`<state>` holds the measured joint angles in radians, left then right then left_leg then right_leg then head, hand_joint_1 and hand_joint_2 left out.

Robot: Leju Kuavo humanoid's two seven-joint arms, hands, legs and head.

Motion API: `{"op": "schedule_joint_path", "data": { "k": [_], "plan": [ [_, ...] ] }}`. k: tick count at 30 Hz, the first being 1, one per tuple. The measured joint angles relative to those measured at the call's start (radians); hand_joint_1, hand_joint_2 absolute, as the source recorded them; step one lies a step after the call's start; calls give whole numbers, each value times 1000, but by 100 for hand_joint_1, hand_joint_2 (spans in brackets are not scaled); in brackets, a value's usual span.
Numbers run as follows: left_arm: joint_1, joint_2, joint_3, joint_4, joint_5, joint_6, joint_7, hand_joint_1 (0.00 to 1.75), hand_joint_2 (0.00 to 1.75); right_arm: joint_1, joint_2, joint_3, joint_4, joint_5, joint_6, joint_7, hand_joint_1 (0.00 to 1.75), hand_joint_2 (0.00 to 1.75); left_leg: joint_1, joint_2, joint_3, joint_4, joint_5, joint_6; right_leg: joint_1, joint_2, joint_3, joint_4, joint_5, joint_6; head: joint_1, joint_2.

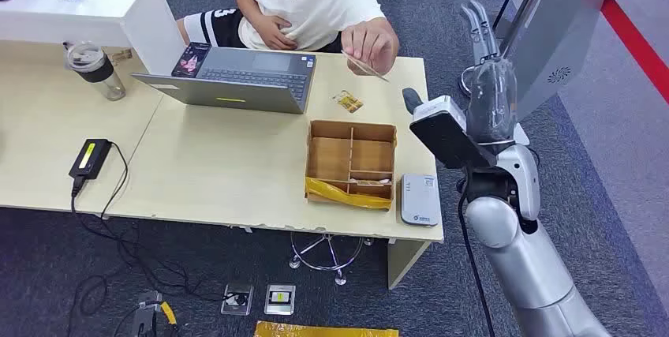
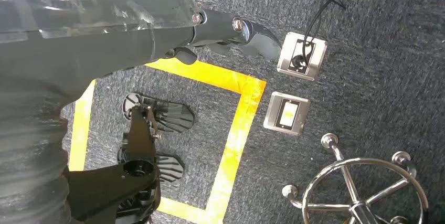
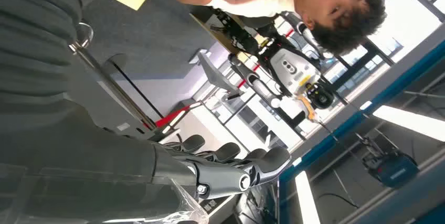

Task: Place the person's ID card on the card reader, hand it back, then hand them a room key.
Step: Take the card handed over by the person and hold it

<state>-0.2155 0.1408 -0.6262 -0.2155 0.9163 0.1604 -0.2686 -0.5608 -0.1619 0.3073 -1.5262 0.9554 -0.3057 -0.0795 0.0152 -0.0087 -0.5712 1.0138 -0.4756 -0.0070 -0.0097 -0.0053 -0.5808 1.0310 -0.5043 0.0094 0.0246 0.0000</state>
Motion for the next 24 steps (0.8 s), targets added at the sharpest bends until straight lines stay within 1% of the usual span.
{"op": "schedule_joint_path", "data": {
  "k": [20,21,24],
  "plan": [
    [-21,-5,-14,0,-20,0,13,0,175,-4,1,29,75,28,11,30,1,175,0,0,0,0,0,0,0,0,0,0,0,0,0,0],
    [-22,-5,-14,0,-22,0,15,0,175,-4,2,29,77,31,12,31,7,175,0,0,0,0,0,0,0,0,0,0,0,0,0,0],
    [-25,-6,-14,0,-26,1,19,0,175,-4,7,29,85,40,17,35,64,175,0,0,0,0,0,0,0,0,0,0,0,0,0,0]
  ]
}}
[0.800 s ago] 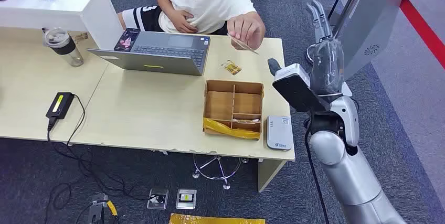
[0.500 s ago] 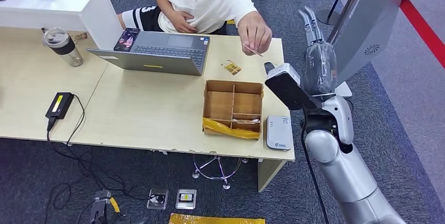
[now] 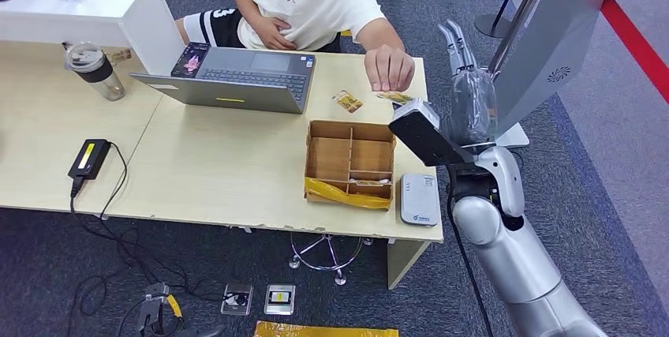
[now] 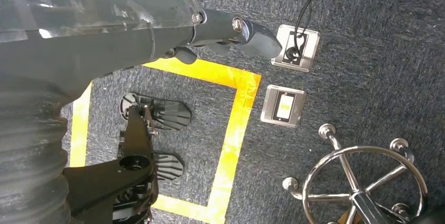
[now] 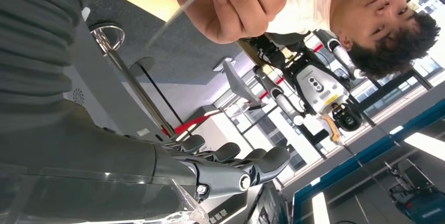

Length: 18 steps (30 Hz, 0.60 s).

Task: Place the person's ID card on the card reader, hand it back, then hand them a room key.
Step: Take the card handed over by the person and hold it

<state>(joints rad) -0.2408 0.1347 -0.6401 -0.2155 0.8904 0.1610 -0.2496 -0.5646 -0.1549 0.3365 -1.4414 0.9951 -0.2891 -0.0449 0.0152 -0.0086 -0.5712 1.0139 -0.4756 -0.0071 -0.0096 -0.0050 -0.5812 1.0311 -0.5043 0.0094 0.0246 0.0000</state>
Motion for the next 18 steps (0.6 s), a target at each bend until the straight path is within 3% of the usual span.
{"op": "schedule_joint_path", "data": {
  "k": [1,4,5,8,18],
  "plan": [
    [-1,0,0,0,-1,0,1,0,175,0,1,0,2,3,2,0,94,175,0,0,0,0,0,0,0,0,0,0,0,0,0,0],
    [-3,-2,0,0,-2,0,3,0,175,0,1,0,8,8,11,1,160,175,0,0,0,0,0,0,0,0,0,0,0,0,0,0],
    [-3,-2,0,0,-2,0,3,0,175,0,1,0,10,10,14,2,167,175,0,0,0,0,0,0,0,0,0,0,0,0,0,0],
    [-5,-3,0,0,-3,0,4,0,175,0,2,1,14,14,19,2,175,175,0,0,0,0,0,0,0,0,0,0,0,0,0,0],
    [-6,-3,0,0,0,2,13,0,175,4,2,8,17,22,31,3,175,175,0,0,0,0,0,0,0,0,0,0,0,0,0,0]
  ]
}}
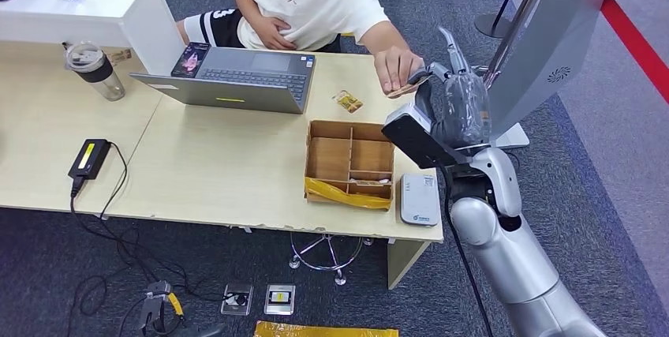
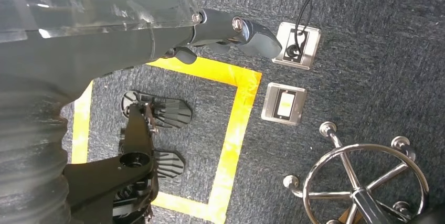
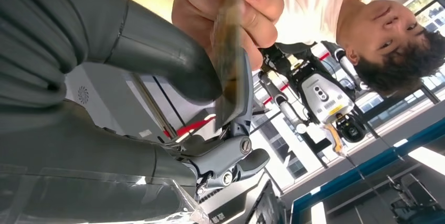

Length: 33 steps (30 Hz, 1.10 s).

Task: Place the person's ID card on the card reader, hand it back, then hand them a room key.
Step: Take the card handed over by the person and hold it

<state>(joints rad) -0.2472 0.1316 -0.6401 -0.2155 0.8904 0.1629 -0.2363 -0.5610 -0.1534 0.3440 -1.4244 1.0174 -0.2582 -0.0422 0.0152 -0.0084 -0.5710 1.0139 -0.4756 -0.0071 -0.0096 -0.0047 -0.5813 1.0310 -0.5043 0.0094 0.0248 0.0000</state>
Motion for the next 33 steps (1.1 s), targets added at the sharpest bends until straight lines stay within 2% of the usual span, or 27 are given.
{"op": "schedule_joint_path", "data": {
  "k": [9,17,23,27,33],
  "plan": [
    [1,0,0,0,7,-2,0,0,175,46,8,8,1,-2,-4,-2,175,175,0,0,0,0,0,0,0,0,0,0,0,0,0,0],
    [4,0,0,0,13,-3,1,0,175,114,30,24,45,-15,-69,-20,175,175,0,0,-1,0,0,0,0,0,0,0,0,0,0,0],
    [7,1,0,0,21,1,4,0,175,131,36,29,67,-33,-82,-22,175,175,0,0,0,0,0,0,0,0,0,0,0,0,0,0],
    [13,2,0,0,38,8,6,0,175,155,52,39,119,-73,-153,-33,175,175,0,0,-1,0,0,0,0,0,0,0,0,0,0,0],
    [32,2,3,0,75,32,6,0,175,159,81,58,278,-182,-275,-87,175,175,0,0,-1,0,0,0,0,-1,0,0,0,0,0,0]
  ]
}}
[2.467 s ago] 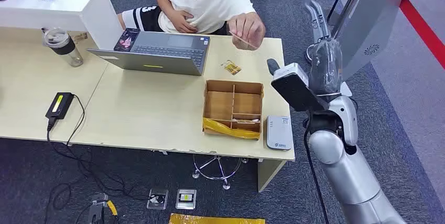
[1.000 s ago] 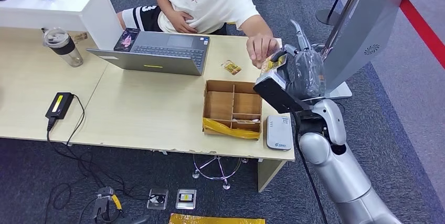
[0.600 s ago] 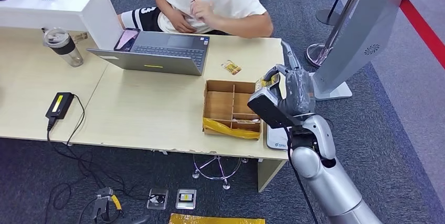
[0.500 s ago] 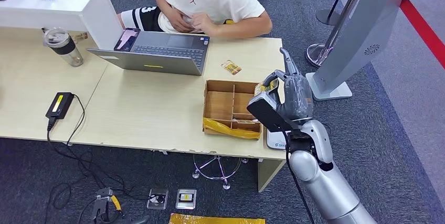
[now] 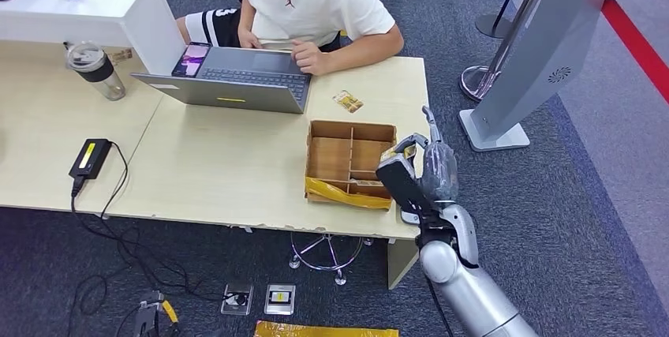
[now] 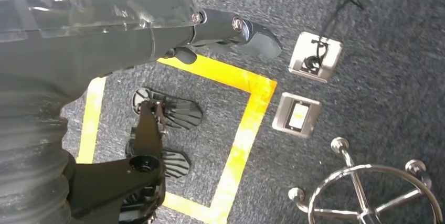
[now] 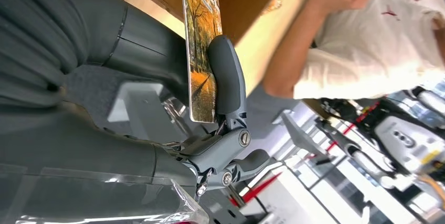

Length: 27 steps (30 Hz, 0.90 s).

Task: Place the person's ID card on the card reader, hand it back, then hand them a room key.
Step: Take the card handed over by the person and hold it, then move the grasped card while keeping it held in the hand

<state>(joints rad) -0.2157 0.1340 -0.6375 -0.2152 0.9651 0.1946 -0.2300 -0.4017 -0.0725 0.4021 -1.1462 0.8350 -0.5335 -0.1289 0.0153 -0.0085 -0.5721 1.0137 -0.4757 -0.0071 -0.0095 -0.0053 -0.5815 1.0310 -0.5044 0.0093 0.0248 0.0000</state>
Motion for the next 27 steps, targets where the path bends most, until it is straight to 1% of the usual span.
{"op": "schedule_joint_path", "data": {
  "k": [4,8,16,27],
  "plan": [
    [15,2,1,0,25,9,-4,0,175,-23,10,4,93,-79,-37,-34,175,175,0,0,0,0,0,0,0,1,0,0,0,0,0,0],
    [30,5,2,1,40,14,-12,0,175,-53,10,-4,165,-136,-44,-53,175,175,0,0,0,0,0,0,0,0,0,0,0,0,0,0],
    [45,8,2,1,49,17,-16,0,175,-83,10,-16,250,-172,-43,-65,175,175,0,0,0,0,0,0,0,0,-1,0,0,0,0,0],
    [57,14,2,2,53,16,-21,0,175,-86,1,-49,307,-236,-56,-74,175,175,0,1,0,0,0,0,0,1,-1,0,0,0,0,0]
  ]
}}
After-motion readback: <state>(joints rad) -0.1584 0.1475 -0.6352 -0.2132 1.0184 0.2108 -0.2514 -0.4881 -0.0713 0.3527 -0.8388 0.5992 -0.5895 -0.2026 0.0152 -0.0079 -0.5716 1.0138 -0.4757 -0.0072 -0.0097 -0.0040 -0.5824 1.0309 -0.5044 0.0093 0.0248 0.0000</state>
